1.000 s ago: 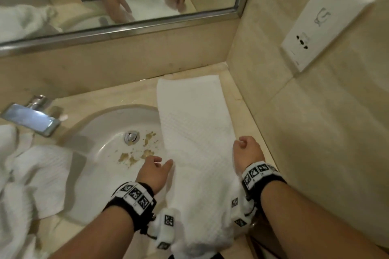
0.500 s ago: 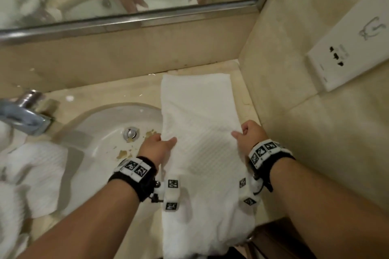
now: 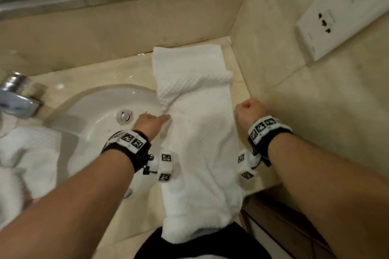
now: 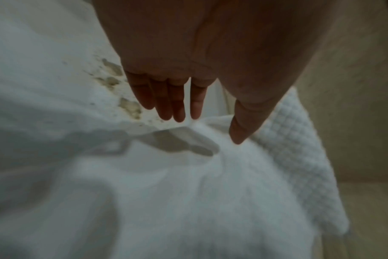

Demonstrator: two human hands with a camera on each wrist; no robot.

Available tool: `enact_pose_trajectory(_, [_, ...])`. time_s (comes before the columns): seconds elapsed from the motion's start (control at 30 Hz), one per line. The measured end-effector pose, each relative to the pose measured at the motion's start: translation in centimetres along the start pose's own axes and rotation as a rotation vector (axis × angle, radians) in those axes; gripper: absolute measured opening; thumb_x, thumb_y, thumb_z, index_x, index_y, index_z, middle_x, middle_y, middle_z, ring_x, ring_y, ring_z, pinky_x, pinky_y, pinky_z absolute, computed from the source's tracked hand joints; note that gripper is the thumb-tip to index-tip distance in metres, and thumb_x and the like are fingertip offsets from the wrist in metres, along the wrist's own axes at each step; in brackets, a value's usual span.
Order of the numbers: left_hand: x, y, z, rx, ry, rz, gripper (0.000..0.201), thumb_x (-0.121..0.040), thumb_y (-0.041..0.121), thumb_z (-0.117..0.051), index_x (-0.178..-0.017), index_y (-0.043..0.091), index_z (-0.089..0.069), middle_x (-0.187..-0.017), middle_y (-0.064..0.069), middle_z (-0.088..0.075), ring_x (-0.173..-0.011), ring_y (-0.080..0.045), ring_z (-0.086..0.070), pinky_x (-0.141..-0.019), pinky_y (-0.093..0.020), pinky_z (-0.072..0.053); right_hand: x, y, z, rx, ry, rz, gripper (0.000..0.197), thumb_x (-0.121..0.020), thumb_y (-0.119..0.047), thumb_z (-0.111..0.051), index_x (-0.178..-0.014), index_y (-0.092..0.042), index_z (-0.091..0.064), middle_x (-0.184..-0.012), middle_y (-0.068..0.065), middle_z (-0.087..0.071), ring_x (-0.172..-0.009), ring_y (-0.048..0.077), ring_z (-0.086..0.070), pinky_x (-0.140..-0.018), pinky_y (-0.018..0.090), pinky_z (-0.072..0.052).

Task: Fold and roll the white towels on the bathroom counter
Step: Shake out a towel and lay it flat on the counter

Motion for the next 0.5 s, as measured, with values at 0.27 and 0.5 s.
enact_pose_trajectory(0.27, [4.5,-8.1,-3.6,-0.19,-0.129,0.034,0.042,-0.087,0.046,-0.074,-0.082,0.005,-0.066,-0.082,-0.012,-0.07,-0.074,-0.028,-0.064,-0.066,-0.033,-0.045,7.7,7.7,-3.1,0.1,-0.147,-0.043,0.047,-0.077,-0.066,-0.065,-0.103,-0.029,-0.053,-0.099,-0.006,-0.061,-0.088,0.021,-0.063,-0.08,0.032,-0.053])
enact_pose_trajectory(0.5, [6.9,-9.3,-3.5,-0.155,-0.121,0.014,0.043,-0.089,0.041,-0.073,-0.062,0.017,-0.05,-0.06,-0.005,-0.052,-0.058,-0.024,-0.052,-0.059,-0.029,-0.037,11.4,8.6,-4.7,0.181,-0.128,-0.041,0.049,-0.09,-0.053,-0.062,-0.121,-0.016,-0.05,-0.12,0.007,-0.058,-0.104,0.029,-0.061,-0.085,0.034,-0.051])
Point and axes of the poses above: each hand's wrist, its own x-axis away from the middle knuckle, its own z-axis out of the back of the hand, y = z × x, the point moved 4 cm from there along -x, towards the middle knuckle
